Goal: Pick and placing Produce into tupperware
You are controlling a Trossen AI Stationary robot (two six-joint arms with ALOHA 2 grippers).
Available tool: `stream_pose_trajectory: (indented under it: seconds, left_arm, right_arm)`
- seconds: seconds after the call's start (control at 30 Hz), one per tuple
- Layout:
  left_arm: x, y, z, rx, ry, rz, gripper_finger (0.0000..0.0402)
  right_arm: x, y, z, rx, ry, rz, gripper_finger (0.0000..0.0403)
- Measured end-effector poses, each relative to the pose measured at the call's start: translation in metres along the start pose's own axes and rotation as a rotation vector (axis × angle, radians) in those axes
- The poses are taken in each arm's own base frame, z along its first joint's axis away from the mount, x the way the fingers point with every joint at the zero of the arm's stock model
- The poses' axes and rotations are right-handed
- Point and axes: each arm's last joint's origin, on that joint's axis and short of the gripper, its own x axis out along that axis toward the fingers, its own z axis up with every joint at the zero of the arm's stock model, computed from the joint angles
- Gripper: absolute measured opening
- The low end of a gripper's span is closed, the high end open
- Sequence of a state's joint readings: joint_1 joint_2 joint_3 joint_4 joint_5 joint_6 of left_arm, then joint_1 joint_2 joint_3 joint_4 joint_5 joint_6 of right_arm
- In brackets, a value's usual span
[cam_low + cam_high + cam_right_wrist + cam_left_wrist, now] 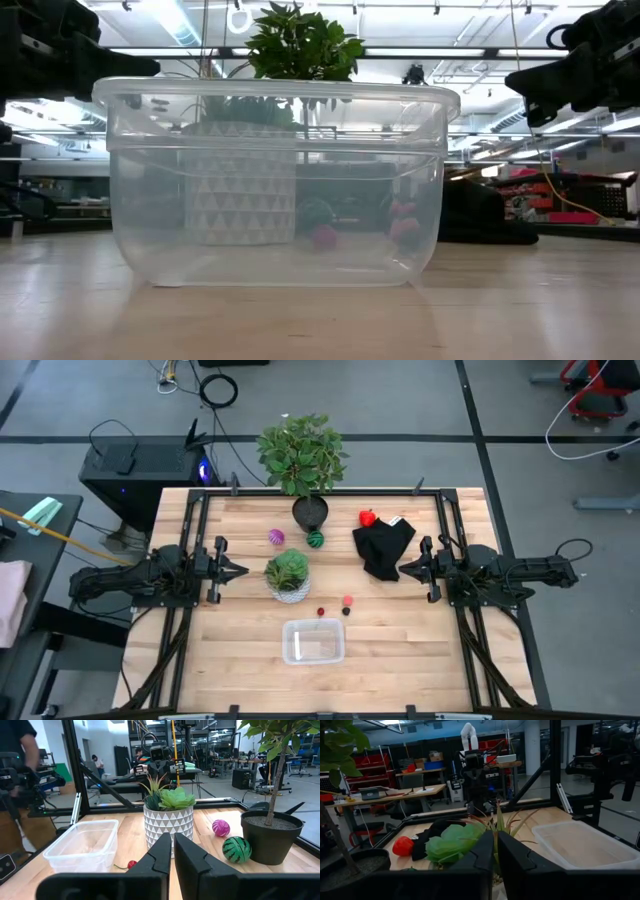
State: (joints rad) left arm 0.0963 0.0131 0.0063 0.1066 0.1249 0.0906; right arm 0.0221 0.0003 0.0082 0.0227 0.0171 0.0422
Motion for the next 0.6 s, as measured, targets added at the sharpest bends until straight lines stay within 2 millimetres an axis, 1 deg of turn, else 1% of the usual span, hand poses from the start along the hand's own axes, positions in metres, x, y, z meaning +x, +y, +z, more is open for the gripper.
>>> stream_pose_trajectory:
  seconds: [0.13, 0.4, 0.6]
  left_arm:
    - [0.0, 0.0, 0.0001, 0.0, -0.001, 0.0, 0.0036]
    - [0.0, 0.0, 0.0001, 0.0, -0.001, 0.0, 0.0026]
    - [0.0, 0.0, 0.0001, 0.0, -0.001, 0.0, 0.0031]
  right_arm:
    - [0.0, 0.0, 0.0, 0.0, 0.0, 0.0, 0.0029]
    - [0.0, 0.0, 0.0, 0.0, 0.0, 0.0, 0.0029]
    - [0.0, 0.0, 0.0001, 0.0, 0.0, 0.0, 0.0029]
